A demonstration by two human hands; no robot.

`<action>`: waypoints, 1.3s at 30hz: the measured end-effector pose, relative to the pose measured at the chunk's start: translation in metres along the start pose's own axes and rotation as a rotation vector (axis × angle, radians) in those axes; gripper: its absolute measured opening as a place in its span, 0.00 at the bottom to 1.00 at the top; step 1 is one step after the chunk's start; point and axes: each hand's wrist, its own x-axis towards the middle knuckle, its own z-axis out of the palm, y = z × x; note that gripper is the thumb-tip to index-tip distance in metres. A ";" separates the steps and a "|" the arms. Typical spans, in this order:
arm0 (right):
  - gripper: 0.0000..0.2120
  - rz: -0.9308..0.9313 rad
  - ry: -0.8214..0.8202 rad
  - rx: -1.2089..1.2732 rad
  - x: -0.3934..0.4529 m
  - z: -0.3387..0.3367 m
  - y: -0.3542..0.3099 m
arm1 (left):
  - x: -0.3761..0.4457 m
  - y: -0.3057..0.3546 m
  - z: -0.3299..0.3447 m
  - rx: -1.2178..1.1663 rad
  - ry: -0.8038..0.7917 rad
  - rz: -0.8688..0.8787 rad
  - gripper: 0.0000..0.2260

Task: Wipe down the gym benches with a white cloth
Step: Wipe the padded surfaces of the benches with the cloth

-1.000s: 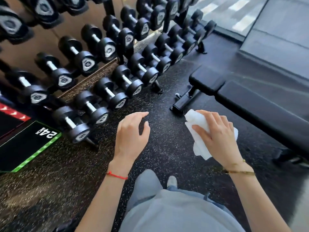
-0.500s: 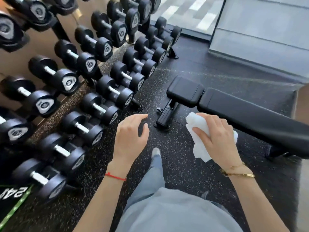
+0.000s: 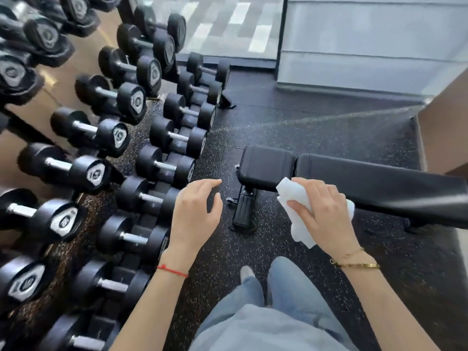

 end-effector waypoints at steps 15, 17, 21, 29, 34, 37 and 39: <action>0.26 0.056 -0.064 -0.046 0.172 0.114 0.099 | 0.178 -0.058 0.155 -0.006 -0.087 0.061 0.13; 0.26 0.040 -0.054 -0.095 0.189 0.145 0.121 | 0.193 -0.076 0.190 -0.013 -0.085 0.065 0.13; 0.26 0.023 -0.067 -0.132 0.220 0.220 0.167 | 0.214 -0.122 0.270 0.004 -0.099 0.093 0.13; 0.29 -0.046 -0.107 -0.180 0.260 0.408 0.248 | 0.230 -0.227 0.442 0.035 -0.109 0.143 0.14; 0.28 -0.102 0.021 -0.232 0.277 0.490 0.279 | 0.235 -0.267 0.512 0.042 -0.051 0.194 0.15; 0.28 -0.120 -0.010 -0.201 0.273 0.523 0.296 | 0.240 -0.283 0.543 0.047 0.001 0.229 0.15; 0.25 -0.135 -0.061 -0.148 0.267 0.533 0.307 | 0.242 -0.290 0.556 0.043 0.023 0.252 0.15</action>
